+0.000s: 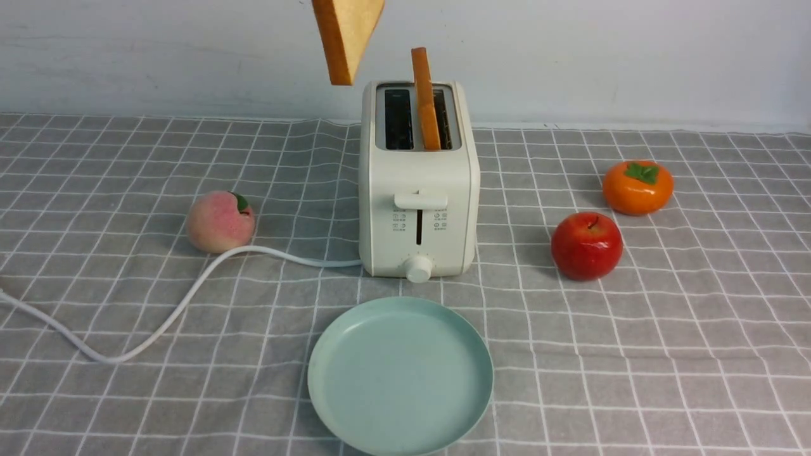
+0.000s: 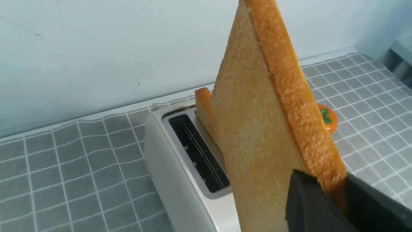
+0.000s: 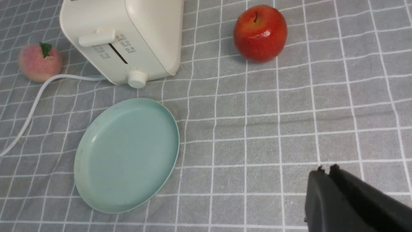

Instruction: Take toasted bread from bread machine on grey coffee table place on plate.

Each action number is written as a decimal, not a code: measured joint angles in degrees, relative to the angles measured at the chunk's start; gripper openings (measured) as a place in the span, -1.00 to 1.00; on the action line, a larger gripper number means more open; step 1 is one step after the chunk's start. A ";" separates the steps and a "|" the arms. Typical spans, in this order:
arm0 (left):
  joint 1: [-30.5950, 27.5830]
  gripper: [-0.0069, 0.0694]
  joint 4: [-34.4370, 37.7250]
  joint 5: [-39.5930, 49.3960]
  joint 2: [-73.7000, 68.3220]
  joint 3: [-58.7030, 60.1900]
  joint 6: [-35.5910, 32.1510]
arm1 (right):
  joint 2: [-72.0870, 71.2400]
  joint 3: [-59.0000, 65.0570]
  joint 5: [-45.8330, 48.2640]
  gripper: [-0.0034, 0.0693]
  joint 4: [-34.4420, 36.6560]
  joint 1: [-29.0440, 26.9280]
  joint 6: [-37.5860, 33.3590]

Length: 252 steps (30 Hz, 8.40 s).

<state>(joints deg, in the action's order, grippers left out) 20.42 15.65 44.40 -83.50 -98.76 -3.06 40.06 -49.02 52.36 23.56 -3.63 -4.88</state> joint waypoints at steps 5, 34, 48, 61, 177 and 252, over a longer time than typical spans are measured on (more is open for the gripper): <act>0.00 -0.62 4.92 4.93 5.89 8.87 2.53 | 0.00 0.00 -2.35 -0.81 0.00 0.00 0.00; 0.00 0.24 77.02 -20.05 -4.67 58.65 -51.54 | 0.00 0.00 -3.11 -0.71 1.28 0.00 -0.13; 0.00 0.02 26.19 -22.40 11.12 58.69 -15.49 | 2.49 -3.54 -3.11 -0.67 0.87 0.00 -2.45; 0.00 -0.86 -17.49 -0.61 31.72 57.58 26.66 | 30.90 -28.18 2.27 -0.65 -0.46 17.69 -1.36; 0.00 -0.85 -22.03 -10.19 63.41 70.95 36.62 | -17.51 11.42 -28.92 -0.92 -21.17 15.96 8.00; -17.23 -0.71 -19.89 -22.05 84.10 100.52 27.62 | -40.21 32.83 -44.06 -0.70 -27.51 15.96 18.10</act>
<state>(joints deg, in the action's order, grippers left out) 3.20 -4.24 22.35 0.59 1.76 24.56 -0.14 -16.19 8.29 -3.95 12.33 13.22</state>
